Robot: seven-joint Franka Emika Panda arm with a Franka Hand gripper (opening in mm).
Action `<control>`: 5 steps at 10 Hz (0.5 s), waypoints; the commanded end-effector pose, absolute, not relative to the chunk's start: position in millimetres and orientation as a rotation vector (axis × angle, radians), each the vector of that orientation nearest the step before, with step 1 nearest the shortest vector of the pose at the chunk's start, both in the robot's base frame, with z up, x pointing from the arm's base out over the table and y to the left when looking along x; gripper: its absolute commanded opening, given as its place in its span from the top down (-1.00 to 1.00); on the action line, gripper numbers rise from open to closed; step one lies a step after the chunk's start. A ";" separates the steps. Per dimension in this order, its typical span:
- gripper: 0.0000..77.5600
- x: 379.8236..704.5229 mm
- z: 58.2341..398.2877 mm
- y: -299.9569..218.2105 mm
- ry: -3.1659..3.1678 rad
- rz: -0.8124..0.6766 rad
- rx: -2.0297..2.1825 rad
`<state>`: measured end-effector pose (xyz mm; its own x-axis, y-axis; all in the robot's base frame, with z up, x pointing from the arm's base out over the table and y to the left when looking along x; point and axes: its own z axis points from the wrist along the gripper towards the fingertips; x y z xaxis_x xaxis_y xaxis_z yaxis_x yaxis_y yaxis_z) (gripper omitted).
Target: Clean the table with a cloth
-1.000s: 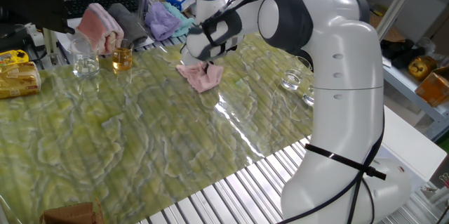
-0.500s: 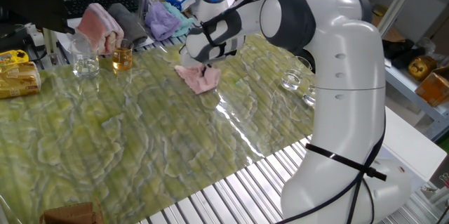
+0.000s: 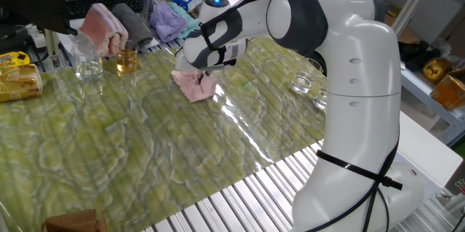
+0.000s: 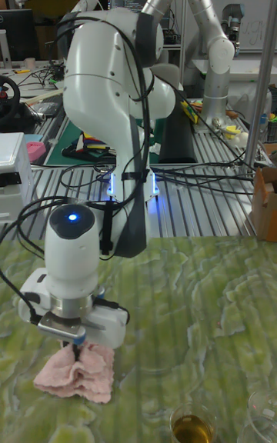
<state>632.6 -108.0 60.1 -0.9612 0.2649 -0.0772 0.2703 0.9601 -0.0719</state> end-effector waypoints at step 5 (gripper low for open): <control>0.97 617.5 74.2 -64.6 3.044 -0.008 0.581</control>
